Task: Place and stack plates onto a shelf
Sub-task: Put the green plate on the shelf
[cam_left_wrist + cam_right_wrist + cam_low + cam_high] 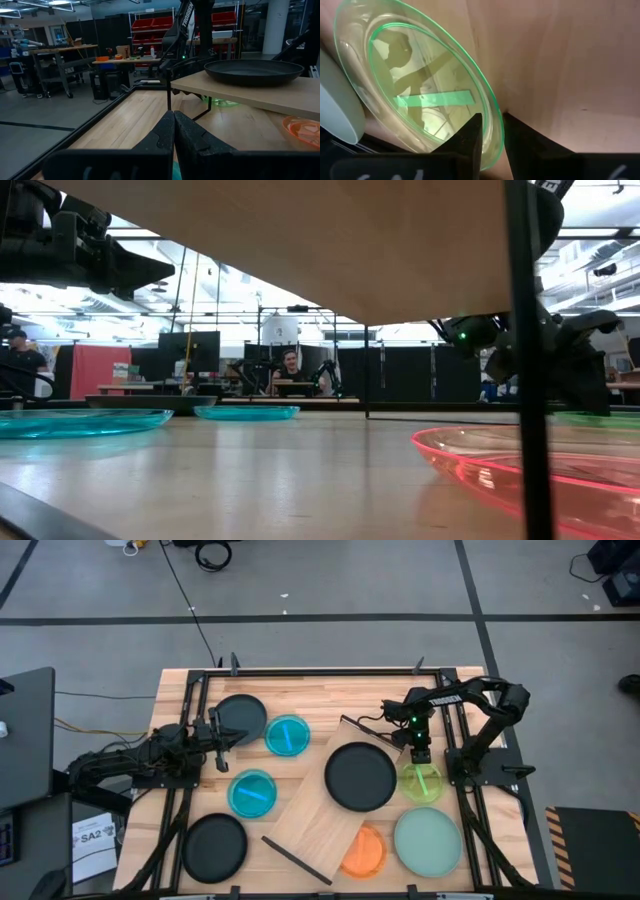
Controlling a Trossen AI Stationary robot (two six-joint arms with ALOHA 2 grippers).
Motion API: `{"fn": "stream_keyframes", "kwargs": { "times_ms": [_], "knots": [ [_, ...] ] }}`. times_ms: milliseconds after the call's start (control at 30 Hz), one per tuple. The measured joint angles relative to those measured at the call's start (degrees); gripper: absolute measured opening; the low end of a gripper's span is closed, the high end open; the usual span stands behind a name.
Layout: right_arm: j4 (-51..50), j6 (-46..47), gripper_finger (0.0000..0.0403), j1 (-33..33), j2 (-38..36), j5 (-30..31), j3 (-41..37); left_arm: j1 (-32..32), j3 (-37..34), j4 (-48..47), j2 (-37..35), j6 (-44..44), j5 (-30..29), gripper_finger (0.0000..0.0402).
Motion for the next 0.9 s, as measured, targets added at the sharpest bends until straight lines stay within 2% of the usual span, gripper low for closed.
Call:
{"fn": "stream_keyframes", "kwargs": {
  "times_ms": [367,900],
  "knots": [
    [0.02,0.05,0.0011,0.0,0.13,0.87,-0.15,0.01,0.01,0.0,0.0,-0.01,-0.02,0.0011],
    [-2.94,0.13,0.0007,-0.04,0.21,2.29,0.37,0.0,0.01,0.0,0.01,0.0,-0.02,0.0011]
  ]
}}
